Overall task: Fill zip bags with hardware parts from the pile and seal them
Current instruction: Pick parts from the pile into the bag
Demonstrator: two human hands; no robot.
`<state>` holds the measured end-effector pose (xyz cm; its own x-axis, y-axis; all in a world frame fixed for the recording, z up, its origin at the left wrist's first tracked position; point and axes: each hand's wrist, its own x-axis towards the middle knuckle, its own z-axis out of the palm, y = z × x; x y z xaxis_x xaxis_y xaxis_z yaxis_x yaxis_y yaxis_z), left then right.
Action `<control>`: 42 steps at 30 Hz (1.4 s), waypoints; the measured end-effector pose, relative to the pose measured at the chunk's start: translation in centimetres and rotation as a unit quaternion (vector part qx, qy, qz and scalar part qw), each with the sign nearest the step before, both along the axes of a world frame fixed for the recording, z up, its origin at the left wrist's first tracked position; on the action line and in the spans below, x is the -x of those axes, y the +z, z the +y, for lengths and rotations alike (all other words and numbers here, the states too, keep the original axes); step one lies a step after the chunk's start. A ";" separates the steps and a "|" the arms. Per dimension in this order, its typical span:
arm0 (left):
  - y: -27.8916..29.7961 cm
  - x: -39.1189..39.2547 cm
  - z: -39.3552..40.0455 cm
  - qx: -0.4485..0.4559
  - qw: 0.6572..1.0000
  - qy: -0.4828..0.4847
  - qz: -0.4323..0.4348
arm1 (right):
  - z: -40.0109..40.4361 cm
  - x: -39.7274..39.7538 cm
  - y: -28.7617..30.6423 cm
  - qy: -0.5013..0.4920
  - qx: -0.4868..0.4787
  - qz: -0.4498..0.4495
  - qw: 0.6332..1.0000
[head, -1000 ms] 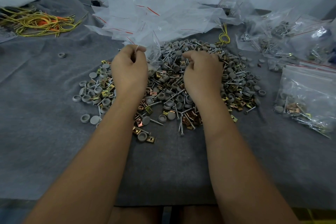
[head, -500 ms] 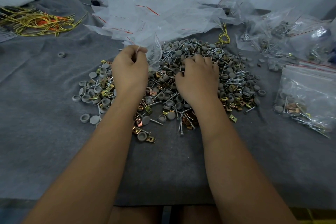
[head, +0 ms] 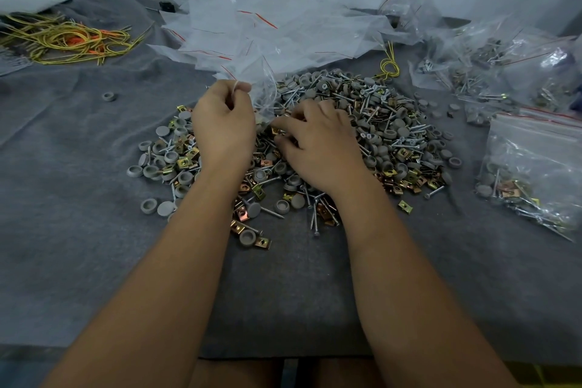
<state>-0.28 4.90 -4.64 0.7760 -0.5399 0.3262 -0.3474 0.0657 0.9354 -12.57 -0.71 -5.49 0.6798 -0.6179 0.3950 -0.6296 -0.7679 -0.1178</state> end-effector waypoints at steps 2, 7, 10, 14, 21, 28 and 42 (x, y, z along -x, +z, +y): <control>0.0 0.0 0.0 -0.002 1.000 -0.001 0.000 | 0.0 0.0 0.1 -0.001 -0.012 0.001 1.000; -0.1 0.0 0.0 -0.003 1.000 -0.004 -0.002 | -0.1 0.0 0.3 -0.007 -0.031 -0.003 0.999; -0.1 0.0 -0.1 -0.006 1.000 -0.005 -0.001 | 0.0 -0.1 0.2 -0.017 -0.031 0.007 0.999; 0.0 0.1 0.0 -0.007 1.000 -0.009 -0.003 | -0.1 0.0 0.3 -0.012 -0.042 0.003 0.999; 0.0 0.1 -0.1 -0.013 1.000 -0.011 -0.003 | -0.1 0.0 0.2 -0.011 -0.025 0.010 1.000; -0.1 0.0 -0.2 -0.020 1.000 -0.009 -0.003 | -0.1 0.1 0.2 -0.013 -0.037 0.017 0.999; -0.3 -0.1 -0.3 -0.026 1.000 -0.011 -0.004 | -0.2 0.2 0.8 0.002 -0.078 -0.011 0.997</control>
